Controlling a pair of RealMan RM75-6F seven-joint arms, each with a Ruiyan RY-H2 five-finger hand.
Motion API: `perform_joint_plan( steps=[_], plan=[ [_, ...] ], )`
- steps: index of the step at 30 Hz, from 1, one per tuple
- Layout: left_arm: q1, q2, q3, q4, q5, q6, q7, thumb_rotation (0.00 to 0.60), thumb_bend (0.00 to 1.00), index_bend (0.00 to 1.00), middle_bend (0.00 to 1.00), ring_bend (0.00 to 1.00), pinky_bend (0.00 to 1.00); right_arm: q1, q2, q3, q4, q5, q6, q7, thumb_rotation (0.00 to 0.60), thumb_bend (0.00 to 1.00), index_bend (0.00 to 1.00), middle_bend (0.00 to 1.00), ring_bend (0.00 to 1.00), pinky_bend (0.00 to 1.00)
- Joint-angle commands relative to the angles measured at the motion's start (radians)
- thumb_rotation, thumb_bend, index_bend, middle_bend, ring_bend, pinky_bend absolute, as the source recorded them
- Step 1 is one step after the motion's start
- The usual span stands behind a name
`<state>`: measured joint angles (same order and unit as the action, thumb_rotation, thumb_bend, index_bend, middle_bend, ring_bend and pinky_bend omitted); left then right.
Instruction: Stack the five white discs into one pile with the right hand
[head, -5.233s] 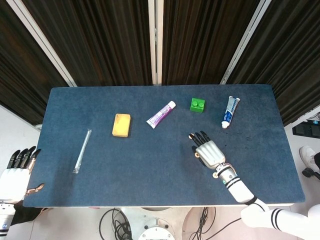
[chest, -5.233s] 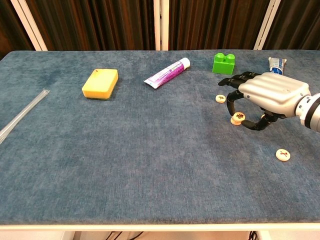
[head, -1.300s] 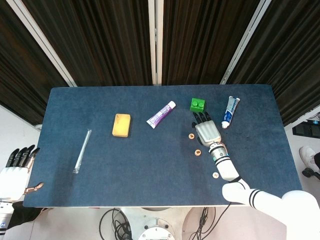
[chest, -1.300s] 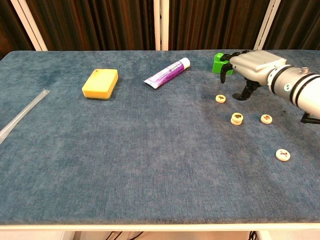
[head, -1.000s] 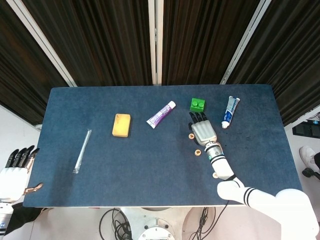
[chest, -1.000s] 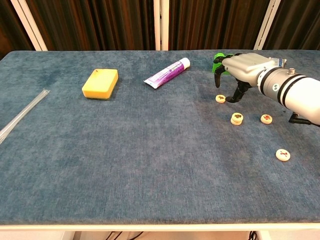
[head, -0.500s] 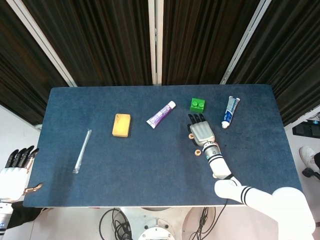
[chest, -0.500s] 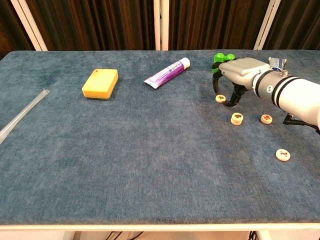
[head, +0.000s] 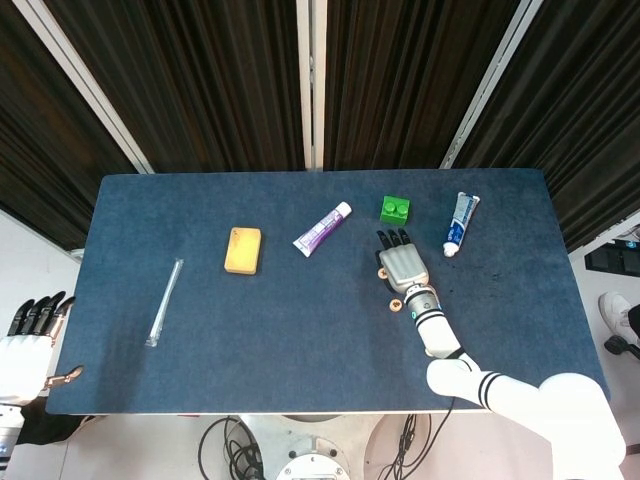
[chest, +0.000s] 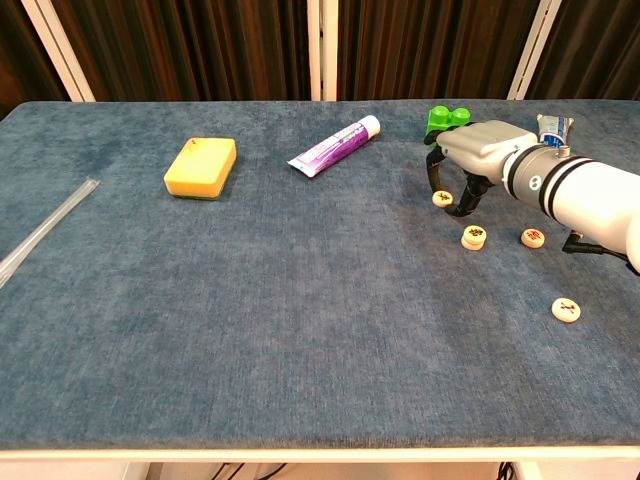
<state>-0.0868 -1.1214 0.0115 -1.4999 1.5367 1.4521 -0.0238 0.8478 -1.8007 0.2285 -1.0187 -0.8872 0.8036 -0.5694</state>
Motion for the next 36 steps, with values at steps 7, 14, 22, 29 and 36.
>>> perform_joint_plan(
  steps=[7, 14, 22, 29, 36],
  plan=[
    [0.001, 0.003, 0.000, -0.004, 0.000, 0.001, 0.003, 0.600, 0.02, 0.00, 0.00, 0.00, 0.00, -0.024, 0.081, 0.001, -0.107, -0.059, 0.052, 0.048, 0.600, 0.27, 0.52, 0.07, 0.00, 0.00],
    [-0.003, 0.002, 0.000, -0.012, -0.001, -0.006, 0.014, 0.600, 0.03, 0.00, 0.00, 0.00, 0.00, -0.052, 0.275, -0.045, -0.352, -0.079, 0.054, -0.004, 0.600, 0.27, 0.52, 0.07, 0.00, 0.00],
    [-0.004, -0.001, 0.002, -0.023, -0.003, -0.012, 0.032, 0.600, 0.03, 0.00, 0.00, 0.00, 0.00, -0.061, 0.379, -0.120, -0.497, -0.068, 0.033, -0.059, 0.600, 0.27, 0.53, 0.07, 0.00, 0.00],
    [-0.001, 0.006, 0.002, -0.034, -0.001, -0.004, 0.038, 0.600, 0.03, 0.00, 0.00, 0.00, 0.00, -0.071, 0.370, -0.163, -0.503, -0.082, 0.040, -0.048, 0.600, 0.27, 0.53, 0.07, 0.00, 0.00],
    [0.003, 0.007, 0.001, -0.031, -0.001, 0.003, 0.028, 0.600, 0.03, 0.00, 0.00, 0.00, 0.00, -0.067, 0.356, -0.168, -0.489, -0.098, 0.046, -0.028, 0.600, 0.27, 0.53, 0.07, 0.00, 0.00]
  ],
)
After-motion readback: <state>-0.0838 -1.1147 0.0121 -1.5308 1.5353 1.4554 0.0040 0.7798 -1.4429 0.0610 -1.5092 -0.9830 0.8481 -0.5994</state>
